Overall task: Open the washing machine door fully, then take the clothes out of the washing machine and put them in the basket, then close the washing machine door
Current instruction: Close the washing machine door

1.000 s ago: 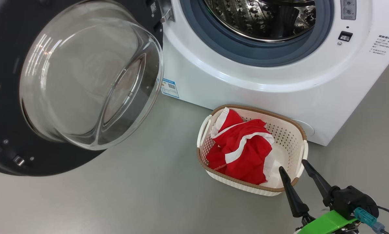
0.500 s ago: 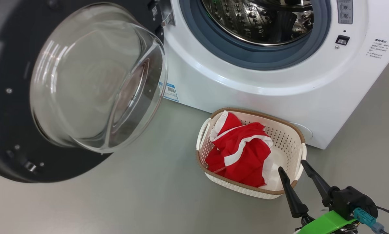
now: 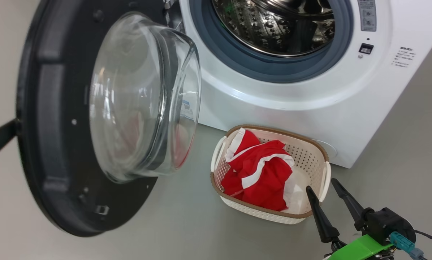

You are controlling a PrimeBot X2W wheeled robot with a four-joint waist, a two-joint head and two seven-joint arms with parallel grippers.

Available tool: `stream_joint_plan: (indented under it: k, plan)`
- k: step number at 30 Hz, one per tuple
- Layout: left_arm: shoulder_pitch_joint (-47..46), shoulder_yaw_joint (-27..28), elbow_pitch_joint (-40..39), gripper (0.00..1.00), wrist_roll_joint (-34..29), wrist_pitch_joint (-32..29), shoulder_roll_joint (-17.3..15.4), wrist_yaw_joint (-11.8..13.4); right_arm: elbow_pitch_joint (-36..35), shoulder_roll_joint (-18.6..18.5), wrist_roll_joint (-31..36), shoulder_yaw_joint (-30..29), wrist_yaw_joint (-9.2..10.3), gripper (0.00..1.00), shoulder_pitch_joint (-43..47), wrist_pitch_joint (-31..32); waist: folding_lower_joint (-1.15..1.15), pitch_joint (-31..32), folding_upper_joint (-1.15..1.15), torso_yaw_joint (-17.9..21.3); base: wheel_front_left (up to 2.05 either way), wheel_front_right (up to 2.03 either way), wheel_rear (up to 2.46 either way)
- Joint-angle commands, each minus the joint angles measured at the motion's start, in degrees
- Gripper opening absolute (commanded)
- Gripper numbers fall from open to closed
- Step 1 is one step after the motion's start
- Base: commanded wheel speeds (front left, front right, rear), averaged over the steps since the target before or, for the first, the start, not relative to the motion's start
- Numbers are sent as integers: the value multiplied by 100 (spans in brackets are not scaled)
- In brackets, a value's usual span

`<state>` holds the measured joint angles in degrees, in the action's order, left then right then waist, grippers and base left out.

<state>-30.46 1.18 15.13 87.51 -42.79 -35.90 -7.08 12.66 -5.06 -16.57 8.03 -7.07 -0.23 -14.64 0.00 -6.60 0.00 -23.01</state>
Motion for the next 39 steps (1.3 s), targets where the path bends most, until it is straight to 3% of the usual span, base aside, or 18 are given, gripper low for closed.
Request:
stream_joint_plan:
  k: [1, 17, 24, 39]
  plan:
    - [-73, 183, -217, 0, 59, -54, -259, -40, -139, 2, 18, 119, -42, 100, -51, -36, 0, 8, 0, 43, 0, 0, 0]
    - [-281, -397, -1855, 0, 108, 81, 214, -41, -229, 50, 74, -13, -42, 100, -189, -36, 0, -229, 0, 629, 0, 0, 0]
    - [-599, -571, -2026, 0, 25, 489, 579, -41, -250, 78, 99, -58, -42, 100, -229, -36, 0, -305, 0, 783, 0, 0, 0]
    - [-194, -648, -1582, 0, -186, 1581, 681, -41, -230, 137, 102, -79, -42, 100, -220, -36, 0, -227, 0, 725, 0, 0, 0]
